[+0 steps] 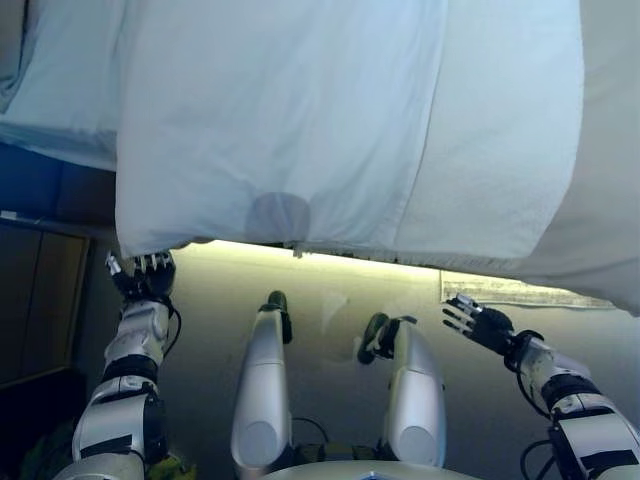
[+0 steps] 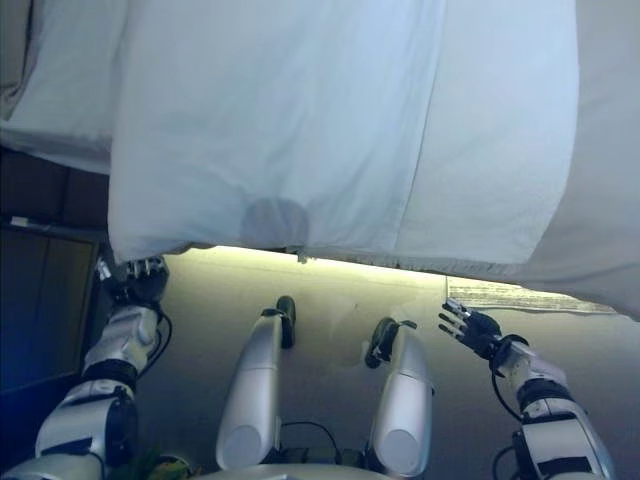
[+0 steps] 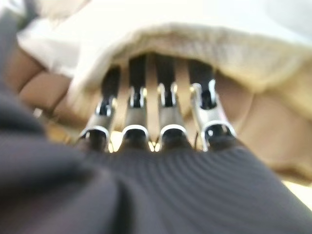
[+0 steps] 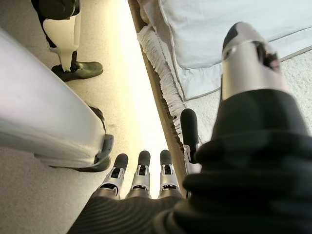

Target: Make the bed neatly

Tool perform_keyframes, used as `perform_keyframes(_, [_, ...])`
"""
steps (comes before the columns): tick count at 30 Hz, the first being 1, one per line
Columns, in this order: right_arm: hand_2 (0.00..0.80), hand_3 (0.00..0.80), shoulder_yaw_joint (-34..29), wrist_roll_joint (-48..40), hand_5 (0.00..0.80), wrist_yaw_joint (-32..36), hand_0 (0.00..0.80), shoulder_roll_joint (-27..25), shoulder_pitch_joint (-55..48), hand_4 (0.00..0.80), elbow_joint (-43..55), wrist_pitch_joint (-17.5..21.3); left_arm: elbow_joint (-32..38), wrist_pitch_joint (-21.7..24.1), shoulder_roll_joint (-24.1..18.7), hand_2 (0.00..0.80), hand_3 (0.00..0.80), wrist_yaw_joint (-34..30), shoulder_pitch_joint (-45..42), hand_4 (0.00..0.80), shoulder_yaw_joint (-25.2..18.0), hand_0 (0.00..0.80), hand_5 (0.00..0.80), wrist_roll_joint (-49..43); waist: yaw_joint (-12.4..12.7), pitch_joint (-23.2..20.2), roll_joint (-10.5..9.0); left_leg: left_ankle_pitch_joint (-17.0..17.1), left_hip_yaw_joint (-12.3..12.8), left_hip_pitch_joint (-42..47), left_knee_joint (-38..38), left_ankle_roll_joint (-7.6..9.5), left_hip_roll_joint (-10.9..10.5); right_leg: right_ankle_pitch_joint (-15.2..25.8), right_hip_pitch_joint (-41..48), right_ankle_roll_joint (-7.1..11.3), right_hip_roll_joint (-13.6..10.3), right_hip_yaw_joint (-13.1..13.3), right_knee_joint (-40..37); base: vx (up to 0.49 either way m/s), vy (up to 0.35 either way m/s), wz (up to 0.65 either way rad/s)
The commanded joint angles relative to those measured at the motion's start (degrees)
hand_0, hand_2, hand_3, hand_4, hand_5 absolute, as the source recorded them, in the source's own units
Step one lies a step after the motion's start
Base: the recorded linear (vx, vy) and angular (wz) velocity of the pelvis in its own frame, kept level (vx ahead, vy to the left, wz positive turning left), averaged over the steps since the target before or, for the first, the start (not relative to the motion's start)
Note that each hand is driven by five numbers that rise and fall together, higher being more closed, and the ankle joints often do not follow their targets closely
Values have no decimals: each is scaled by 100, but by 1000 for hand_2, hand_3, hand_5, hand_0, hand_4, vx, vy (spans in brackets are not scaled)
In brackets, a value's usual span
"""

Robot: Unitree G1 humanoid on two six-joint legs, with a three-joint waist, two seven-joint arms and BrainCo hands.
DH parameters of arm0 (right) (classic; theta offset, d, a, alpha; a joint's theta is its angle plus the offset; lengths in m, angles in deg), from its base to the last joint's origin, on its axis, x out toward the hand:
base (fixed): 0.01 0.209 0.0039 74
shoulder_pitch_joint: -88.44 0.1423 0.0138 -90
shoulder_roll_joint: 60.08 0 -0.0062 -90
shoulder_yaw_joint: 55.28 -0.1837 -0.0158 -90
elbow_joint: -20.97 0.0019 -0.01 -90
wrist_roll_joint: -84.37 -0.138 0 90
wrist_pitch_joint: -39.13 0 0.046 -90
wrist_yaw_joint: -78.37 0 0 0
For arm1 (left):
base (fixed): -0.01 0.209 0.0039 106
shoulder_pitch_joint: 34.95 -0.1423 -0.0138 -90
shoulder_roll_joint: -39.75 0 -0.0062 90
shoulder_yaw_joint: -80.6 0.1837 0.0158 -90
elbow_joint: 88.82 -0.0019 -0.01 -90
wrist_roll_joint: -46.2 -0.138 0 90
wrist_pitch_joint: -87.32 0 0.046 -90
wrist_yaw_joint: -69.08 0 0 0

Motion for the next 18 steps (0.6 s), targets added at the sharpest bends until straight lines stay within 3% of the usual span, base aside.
perform_keyframes(1, [0,0,143,16,0,97,0,-75,-140,0,129,16,-91,-39,-203,0,0,-74,-531,0,79,0,0,110,151,-257,-161,-239,80,205,-16,70,101,579,-166,441,-129,611,-239,0,0,0])
perform_keyframes(11, [0,0,217,-72,0,140,0,18,-188,0,280,-37,-206,-243,29,0,0,-278,-776,0,186,0,0,-67,203,-309,-217,-334,40,143,92,5,161,517,-243,493,-153,641,-126,-3,-19,3])
perform_keyframes(17, [0,0,224,-159,0,-65,0,160,-384,0,558,-170,592,-84,253,0,0,-1633,-1011,0,366,0,0,164,217,-324,-230,-348,44,301,-4,-13,182,544,-103,522,-136,626,-241,11,-49,0])
perform_keyframes(18, [0,0,203,-183,0,-181,0,229,-494,0,697,-155,955,-65,347,0,0,-2072,-1123,0,459,0,0,53,232,-304,-218,-143,76,315,-156,26,164,748,-81,473,-133,575,-411,22,-53,1])
